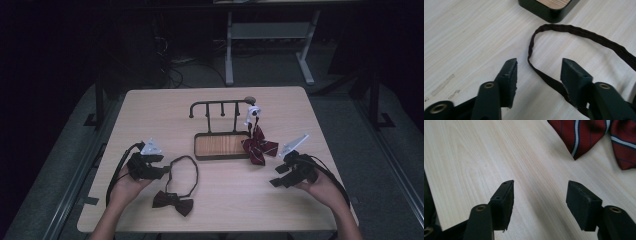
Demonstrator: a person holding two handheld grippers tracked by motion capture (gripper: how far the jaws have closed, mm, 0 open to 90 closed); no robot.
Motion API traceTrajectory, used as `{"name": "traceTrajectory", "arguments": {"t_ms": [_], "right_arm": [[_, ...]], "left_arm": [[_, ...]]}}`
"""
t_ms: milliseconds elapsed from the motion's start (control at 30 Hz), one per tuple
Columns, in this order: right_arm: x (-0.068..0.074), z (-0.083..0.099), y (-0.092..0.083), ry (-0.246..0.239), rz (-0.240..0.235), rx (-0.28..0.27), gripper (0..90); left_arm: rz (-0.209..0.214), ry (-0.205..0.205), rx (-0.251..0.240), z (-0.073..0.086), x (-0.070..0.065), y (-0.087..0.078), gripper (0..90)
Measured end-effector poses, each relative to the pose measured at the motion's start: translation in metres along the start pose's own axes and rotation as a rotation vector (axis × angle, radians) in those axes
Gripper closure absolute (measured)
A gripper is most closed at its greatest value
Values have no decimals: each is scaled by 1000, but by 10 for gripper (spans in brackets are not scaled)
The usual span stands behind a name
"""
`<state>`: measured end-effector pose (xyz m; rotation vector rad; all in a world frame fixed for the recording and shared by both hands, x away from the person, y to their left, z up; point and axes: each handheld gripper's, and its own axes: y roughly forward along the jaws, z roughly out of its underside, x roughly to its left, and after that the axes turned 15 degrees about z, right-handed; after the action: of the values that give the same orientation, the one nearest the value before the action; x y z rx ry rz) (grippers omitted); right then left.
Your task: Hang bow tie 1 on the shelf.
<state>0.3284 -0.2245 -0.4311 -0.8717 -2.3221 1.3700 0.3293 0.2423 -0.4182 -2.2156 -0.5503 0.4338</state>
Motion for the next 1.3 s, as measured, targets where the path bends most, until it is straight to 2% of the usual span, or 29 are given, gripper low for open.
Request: {"name": "traceTrajectory", "arguments": {"t_ms": [133,233,300,333,533,633,700,733,1000,1100,1300], "right_arm": [[-1,2,0,13,4,-3,373],[-2,2,-1,17,9,-14,360],[-2,2,-2,16,15,-17,357],[-2,3,-2,15,14,-18,357],[-3,4,-5,20,20,-25,356],[-4,5,-6,28,20,-28,356],[-4,5,-6,28,20,-28,356],[-4,4,-5,26,20,-27,356],[-3,4,-5,18,22,-28,355],[-3,3,-5,14,25,-29,355],[-2,3,-5,12,27,-30,354]], "left_arm": [[21,-26,24,-8,5,3,535],[29,-18,60,-17,8,8,561],[34,-18,67,-20,9,9,571],[44,-35,63,-23,11,11,573],[54,-43,102,-30,17,17,591],[57,-43,117,-33,18,20,608],[46,-21,154,-35,20,22,610],[52,-15,159,-37,21,23,640],[63,-6,205,-42,27,33,707],[74,-23,232,-41,29,40,714],[67,-24,251,-40,32,44,744]]}}
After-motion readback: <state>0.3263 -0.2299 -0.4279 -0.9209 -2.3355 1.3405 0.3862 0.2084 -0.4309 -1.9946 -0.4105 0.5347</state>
